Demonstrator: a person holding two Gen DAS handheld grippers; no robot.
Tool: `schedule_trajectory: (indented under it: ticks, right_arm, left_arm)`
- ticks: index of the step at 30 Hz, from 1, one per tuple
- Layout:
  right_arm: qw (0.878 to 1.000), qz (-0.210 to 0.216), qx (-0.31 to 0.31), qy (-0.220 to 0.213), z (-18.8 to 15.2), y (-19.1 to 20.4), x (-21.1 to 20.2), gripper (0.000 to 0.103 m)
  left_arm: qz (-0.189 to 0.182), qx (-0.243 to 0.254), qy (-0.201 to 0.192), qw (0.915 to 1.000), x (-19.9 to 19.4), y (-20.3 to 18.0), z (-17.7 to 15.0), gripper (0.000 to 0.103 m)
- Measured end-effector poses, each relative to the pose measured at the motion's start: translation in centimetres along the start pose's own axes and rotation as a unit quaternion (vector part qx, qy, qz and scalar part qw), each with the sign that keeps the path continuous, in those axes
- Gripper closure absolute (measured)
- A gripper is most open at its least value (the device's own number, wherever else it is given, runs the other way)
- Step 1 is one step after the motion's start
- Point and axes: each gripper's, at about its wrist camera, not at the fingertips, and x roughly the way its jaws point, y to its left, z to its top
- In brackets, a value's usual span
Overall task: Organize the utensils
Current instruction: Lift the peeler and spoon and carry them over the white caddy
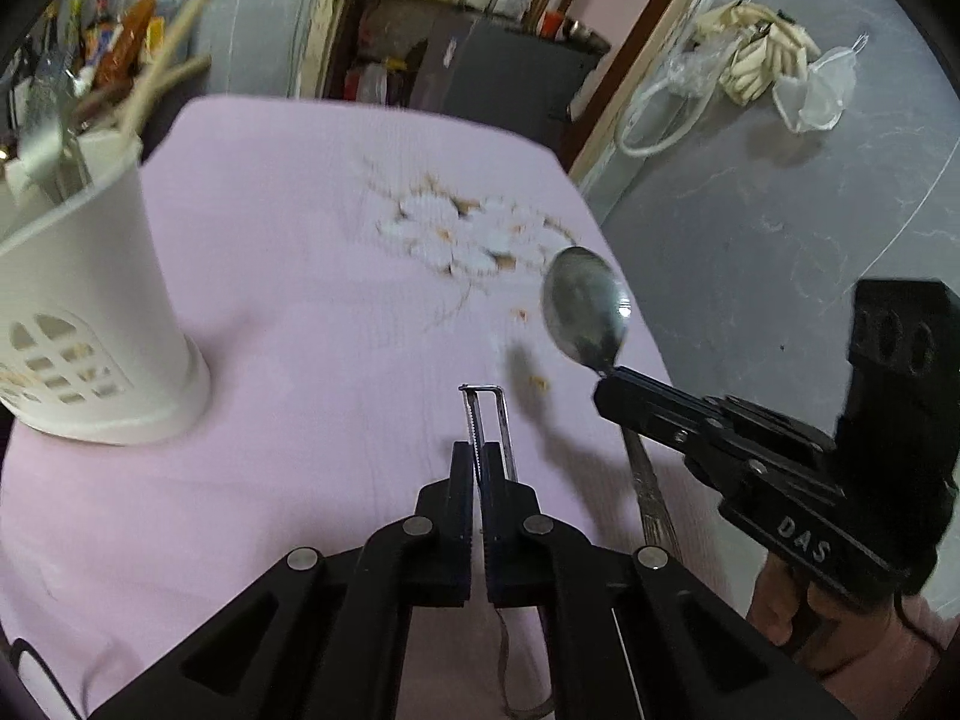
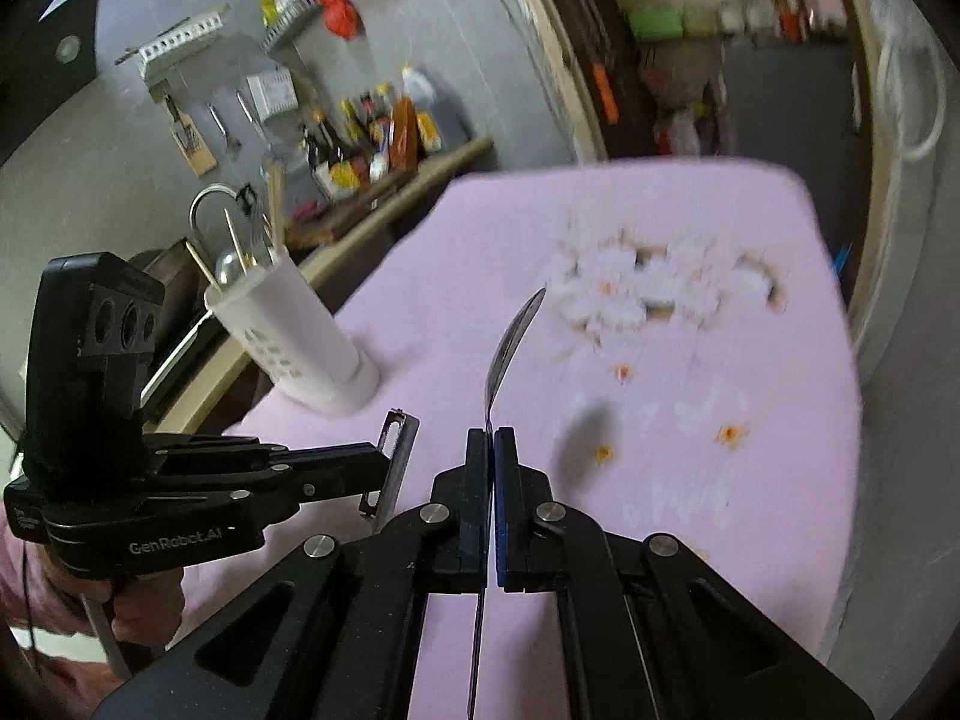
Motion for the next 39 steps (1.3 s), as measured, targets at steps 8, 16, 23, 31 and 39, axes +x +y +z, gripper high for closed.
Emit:
schedule_trajectory:
  ticks: [8, 16, 23, 31, 39]
  right_arm:
    - [0.993, -0.052, -0.007, -0.101, 1.0, 3.3, -3.5, 0.101]
    - [0.991, -0.057, 0.017, -0.116, 1.8, 4.9, -3.6, 0.101]
    - [0.985, -0.048, 0.043, -0.159, 2.6, 6.0, -4.3, 0.101]
    - [0.973, -0.051, 0.016, -0.225, 5.3, 10.7, -4.8, 0.101]
    - [0.956, -0.05, -0.014, -0.289, 8.6, 15.9, -4.8, 0.101]
  left_arm:
    - [0.017, 0.025, -0.065, 0.9974, -3.1, 0.2, 0.5, 0.101]
    - [0.013, 0.023, -0.079, 0.9965, -5.0, 2.0, 0.6, 0.101]
    - [0.014, 0.014, -0.116, 0.993, -7.6, 3.0, 0.8, 0.101]
    - [0.015, 0.005, -0.167, 0.9859, -11.8, 5.0, 2.6, 0.101]
    - [0.017, 0.0, -0.205, 0.9787, -16.7, 8.3, 5.4, 0.101]
